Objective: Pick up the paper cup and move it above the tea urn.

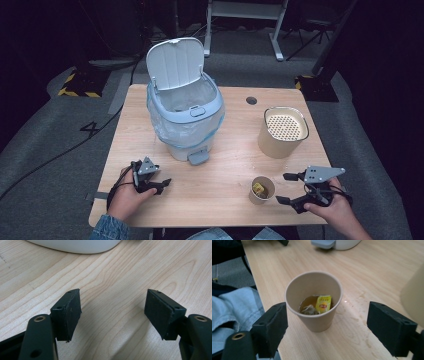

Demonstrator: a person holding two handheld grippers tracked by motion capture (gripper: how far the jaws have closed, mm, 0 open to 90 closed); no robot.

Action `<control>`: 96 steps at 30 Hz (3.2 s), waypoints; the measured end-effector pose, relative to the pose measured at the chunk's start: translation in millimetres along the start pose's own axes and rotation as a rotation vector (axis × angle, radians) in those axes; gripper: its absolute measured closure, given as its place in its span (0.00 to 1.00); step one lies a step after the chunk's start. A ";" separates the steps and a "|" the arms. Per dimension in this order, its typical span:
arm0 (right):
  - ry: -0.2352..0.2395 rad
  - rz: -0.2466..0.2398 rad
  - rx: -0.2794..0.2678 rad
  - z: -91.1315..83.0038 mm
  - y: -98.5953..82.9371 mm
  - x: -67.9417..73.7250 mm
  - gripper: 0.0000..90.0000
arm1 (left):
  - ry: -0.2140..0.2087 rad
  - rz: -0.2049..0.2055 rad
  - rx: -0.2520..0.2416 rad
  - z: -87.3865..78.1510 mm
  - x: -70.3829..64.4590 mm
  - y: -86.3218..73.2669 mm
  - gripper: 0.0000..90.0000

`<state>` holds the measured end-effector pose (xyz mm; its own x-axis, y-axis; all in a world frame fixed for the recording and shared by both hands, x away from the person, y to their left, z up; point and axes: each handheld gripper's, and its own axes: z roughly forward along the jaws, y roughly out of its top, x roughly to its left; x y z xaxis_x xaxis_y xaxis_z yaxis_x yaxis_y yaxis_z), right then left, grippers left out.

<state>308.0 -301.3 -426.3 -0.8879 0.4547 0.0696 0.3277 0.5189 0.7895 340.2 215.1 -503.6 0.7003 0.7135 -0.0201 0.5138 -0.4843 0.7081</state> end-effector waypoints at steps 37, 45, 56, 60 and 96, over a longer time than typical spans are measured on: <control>0.044 0.056 -0.098 74.1 -27.1 2.5 0.32 | 0.000 0.000 0.000 0.0 0.0 0.0 0.33; 0.003 0.085 -0.124 47.1 -11.3 -5.9 0.32 | 0.003 -0.002 0.000 1.5 2.1 1.6 0.33; -0.050 0.097 -0.147 8.4 4.7 -25.8 0.32 | -0.005 0.002 0.004 4.0 4.9 3.9 0.30; -0.059 0.097 -0.150 -3.9 9.6 -36.2 0.32 | -0.004 -0.002 0.002 4.2 4.6 3.9 0.30; -0.169 0.076 -0.166 -76.0 61.6 -145.2 0.33 | -0.001 0.003 0.003 4.0 4.9 4.0 0.30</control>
<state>432.6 -390.4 -341.4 -0.7914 0.6100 0.0408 0.3218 0.3590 0.8761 347.7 214.6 -503.7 0.7023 0.7116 -0.0191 0.5136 -0.4879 0.7058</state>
